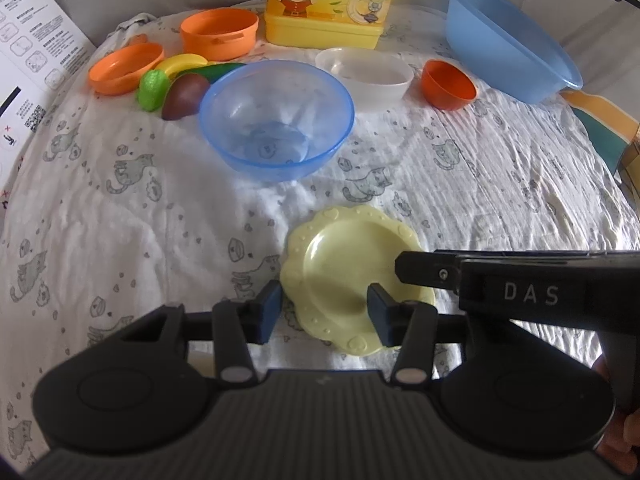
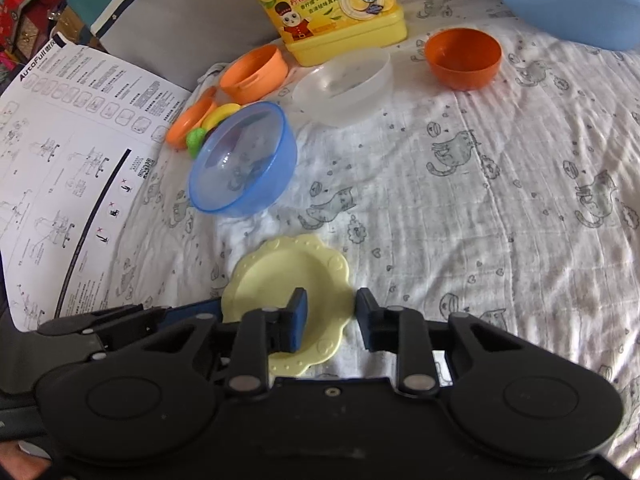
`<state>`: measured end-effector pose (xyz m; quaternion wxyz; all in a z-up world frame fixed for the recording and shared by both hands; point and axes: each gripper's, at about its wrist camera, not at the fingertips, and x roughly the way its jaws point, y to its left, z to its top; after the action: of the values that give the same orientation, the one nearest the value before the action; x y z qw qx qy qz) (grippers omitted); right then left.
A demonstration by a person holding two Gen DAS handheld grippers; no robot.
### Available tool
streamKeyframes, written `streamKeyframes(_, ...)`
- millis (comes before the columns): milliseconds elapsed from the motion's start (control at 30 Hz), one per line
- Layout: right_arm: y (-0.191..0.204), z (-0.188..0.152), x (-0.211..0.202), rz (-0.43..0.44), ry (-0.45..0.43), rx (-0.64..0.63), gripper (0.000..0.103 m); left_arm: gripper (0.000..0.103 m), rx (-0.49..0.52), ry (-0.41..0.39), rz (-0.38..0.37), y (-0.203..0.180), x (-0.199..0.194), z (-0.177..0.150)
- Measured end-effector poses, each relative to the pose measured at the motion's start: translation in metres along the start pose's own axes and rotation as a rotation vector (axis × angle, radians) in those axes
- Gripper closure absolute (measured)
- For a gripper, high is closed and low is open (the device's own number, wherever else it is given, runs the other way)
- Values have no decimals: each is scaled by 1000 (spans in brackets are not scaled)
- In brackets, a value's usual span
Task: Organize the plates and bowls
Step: 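Carry the yellow plate with the right gripper and lower it onto the green tray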
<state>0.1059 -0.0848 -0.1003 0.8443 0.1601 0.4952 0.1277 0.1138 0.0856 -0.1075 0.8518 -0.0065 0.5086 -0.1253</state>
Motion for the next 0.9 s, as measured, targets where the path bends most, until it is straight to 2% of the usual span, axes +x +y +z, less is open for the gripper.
streamKeyframes(167,0,0,1,1,-9,-41,78,56,1,-1,-2,1,0,0)
streamKeyframes(300,8,1,3,-34,-10,-85,78,56,9,-8,6,-1,1,-1)
streamKeyframes(433,14,1,0,-67,-6,-77,77,57,11,-7,16,-6,-1,0)
streamKeyframes(900,35,1,-40,-63,-19,-46,77,58,9,-68,15,-9,-49,-3)
